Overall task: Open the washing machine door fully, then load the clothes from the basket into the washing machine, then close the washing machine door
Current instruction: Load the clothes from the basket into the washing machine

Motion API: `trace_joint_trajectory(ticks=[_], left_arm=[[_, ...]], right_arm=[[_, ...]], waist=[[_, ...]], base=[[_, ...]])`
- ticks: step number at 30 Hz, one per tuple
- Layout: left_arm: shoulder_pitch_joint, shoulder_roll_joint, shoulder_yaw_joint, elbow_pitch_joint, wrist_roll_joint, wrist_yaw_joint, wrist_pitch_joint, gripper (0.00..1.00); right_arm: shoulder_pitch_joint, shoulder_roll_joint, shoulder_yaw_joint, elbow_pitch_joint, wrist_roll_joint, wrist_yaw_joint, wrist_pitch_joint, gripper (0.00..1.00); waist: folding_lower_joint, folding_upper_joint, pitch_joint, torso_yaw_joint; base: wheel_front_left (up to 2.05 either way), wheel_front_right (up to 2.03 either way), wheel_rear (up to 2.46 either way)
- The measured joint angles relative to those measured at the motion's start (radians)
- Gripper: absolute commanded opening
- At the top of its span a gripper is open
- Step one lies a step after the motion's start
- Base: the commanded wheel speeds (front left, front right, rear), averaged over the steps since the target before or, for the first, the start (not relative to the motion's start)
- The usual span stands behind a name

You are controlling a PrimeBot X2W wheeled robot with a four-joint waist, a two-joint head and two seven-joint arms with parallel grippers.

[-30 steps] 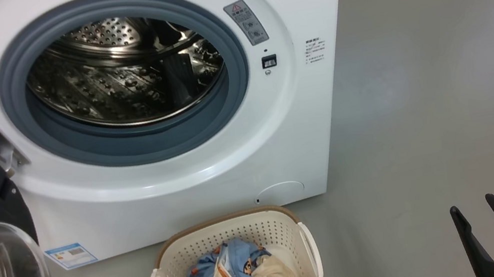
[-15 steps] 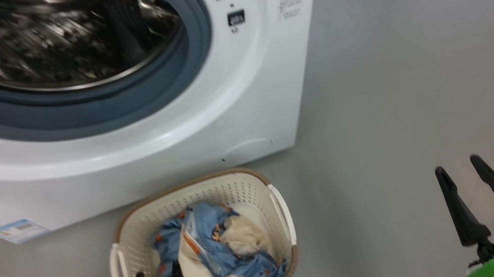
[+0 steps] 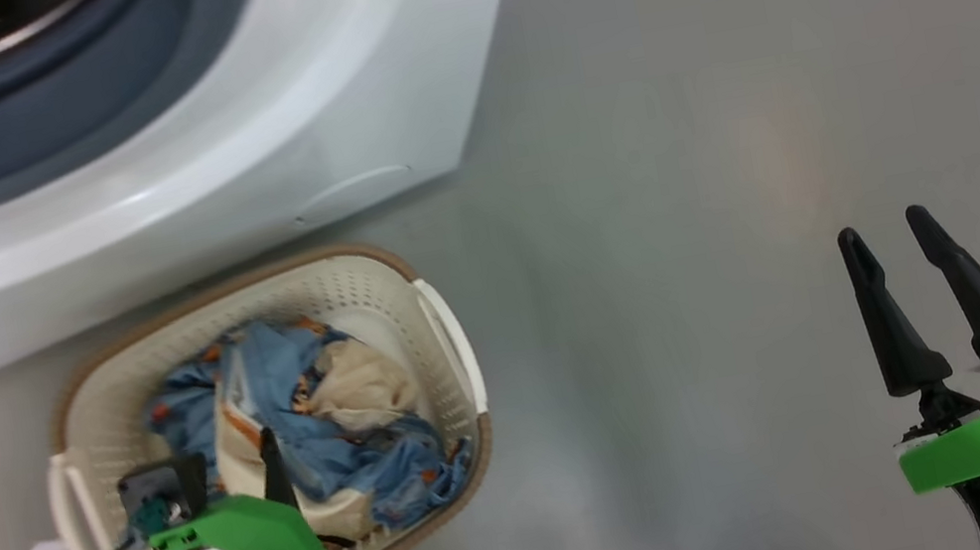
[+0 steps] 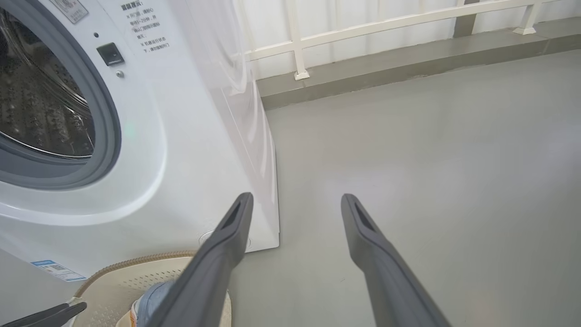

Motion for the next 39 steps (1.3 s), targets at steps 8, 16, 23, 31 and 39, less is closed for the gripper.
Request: trace_joint_trajectory(ticks=[8, 16, 23, 31, 39], left_arm=[[-0.142, 0.016, 0.009, 0.185, -0.007, -0.027, 0.001, 1.00], [-0.278, 0.019, 0.022, 0.313, -0.023, 0.028, 0.018, 1.00], [-0.353, 0.012, 0.002, 0.395, -0.016, 0.046, 0.027, 1.00], [-0.453, 0.009, -0.015, 0.461, -0.011, 0.046, 0.027, 1.00], [-0.537, -0.001, -0.036, 0.522, 0.000, 0.048, 0.027, 1.00]], right_arm=[[-0.039, -0.007, -0.002, -0.007, 0.031, 0.000, 0.000, 1.00], [-0.063, -0.030, -0.003, -0.032, 0.047, 0.000, -0.004, 1.00], [-0.072, -0.063, 0.007, -0.055, 0.051, 0.000, -0.004, 1.00], [-0.081, -0.086, 0.008, -0.083, 0.053, 0.000, -0.006, 1.00], [-0.082, -0.100, -0.016, -0.101, 0.064, 0.000, -0.007, 1.00]], waist=[[0.0000, 0.0000, 0.121, -0.064], [0.0000, 0.0000, 0.233, -0.087], [0.0000, 0.0000, 0.299, -0.079], [0.0000, 0.0000, 0.351, -0.056], [0.0000, 0.0000, 0.401, -0.062]], base=[[0.00, 0.00, 0.00], [0.00, 0.00, 0.00], [0.00, 0.00, 0.00], [0.00, 0.00, 0.00], [0.00, 0.00, 0.00]])
